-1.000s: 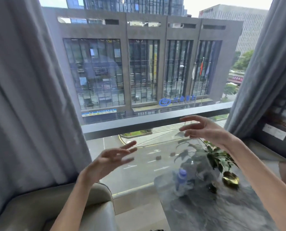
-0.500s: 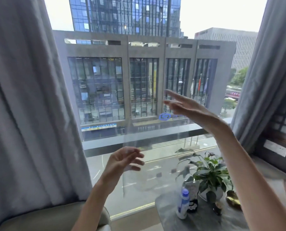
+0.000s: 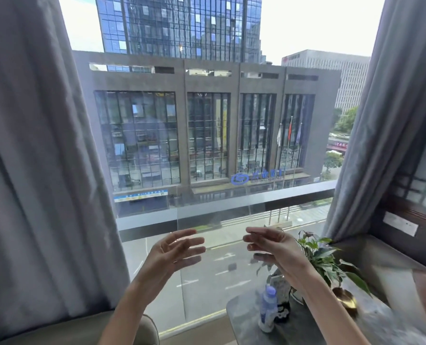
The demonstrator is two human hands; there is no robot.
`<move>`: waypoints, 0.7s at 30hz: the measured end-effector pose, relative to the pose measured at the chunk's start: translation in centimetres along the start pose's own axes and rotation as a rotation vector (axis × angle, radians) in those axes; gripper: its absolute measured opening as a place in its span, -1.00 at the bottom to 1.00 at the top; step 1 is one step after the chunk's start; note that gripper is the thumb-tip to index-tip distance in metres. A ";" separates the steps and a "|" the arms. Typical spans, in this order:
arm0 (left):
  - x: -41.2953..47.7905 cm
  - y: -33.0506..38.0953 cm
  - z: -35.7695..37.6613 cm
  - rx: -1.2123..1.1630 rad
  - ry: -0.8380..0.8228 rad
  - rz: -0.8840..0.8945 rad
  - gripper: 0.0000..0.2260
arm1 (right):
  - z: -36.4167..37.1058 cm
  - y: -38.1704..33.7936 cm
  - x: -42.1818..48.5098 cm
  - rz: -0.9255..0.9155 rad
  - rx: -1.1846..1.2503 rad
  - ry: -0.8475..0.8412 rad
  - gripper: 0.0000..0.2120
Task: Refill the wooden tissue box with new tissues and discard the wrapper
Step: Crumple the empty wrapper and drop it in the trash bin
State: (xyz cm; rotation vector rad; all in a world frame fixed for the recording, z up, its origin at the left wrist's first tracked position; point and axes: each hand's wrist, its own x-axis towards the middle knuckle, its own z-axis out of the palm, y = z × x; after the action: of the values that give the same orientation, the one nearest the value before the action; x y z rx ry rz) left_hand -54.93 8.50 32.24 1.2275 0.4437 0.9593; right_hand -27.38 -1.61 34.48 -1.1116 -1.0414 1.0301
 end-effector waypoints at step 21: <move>-2.9 5.5 1.1 0.116 -0.282 0.342 -0.73 | 0.8 -5.3 -3.0 -0.365 -0.030 -0.077 -0.68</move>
State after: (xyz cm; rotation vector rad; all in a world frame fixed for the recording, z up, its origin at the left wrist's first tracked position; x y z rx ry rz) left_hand -57.78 5.66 37.07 1.5511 0.0664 1.0375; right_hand -28.22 -5.15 39.43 -0.8688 -1.2701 0.7701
